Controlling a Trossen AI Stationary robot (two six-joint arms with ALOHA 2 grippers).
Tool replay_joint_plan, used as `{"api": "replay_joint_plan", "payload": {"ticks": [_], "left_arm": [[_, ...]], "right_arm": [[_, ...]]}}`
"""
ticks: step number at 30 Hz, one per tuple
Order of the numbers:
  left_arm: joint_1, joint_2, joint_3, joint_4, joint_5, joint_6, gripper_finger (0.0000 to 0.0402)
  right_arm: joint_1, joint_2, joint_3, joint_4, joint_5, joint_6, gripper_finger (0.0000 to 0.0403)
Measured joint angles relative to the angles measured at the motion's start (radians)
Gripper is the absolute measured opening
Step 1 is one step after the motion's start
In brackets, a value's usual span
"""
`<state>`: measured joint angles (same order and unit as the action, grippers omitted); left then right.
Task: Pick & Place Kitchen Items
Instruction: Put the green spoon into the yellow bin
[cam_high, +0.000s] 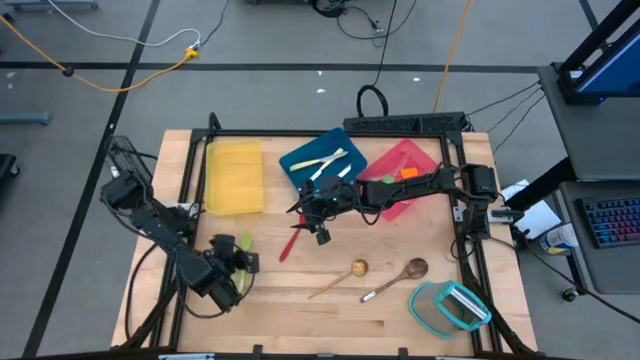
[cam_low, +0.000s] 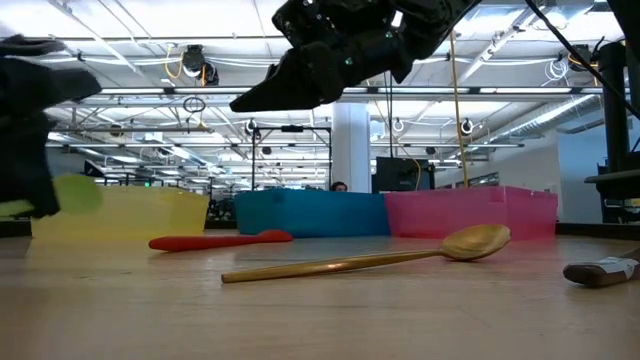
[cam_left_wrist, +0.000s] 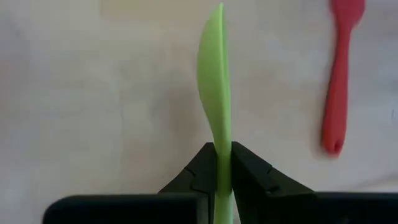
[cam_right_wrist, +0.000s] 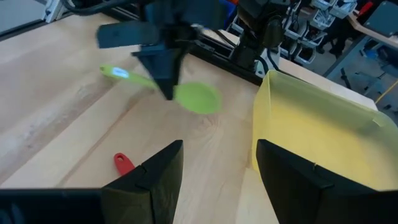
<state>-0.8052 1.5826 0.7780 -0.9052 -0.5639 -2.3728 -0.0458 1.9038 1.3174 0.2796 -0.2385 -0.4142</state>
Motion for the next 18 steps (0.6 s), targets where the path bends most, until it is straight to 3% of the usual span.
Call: {"api": "replay_joint_plan", "payload": {"ticks": [9, 18], "left_arm": [[0.117, -0.205, 0.003, -0.163, -0.153, 0.233, 0.0026], [0.384, -0.437, 0.003, -0.284, -0.199, 0.558, 0.0042]], "right_arm": [[0.034, 0.000, 0.000, -0.001, 0.001, 0.010, 0.0196], [0.082, 0.000, 0.000, -0.001, 0.000, 0.010, 0.0196]]}}
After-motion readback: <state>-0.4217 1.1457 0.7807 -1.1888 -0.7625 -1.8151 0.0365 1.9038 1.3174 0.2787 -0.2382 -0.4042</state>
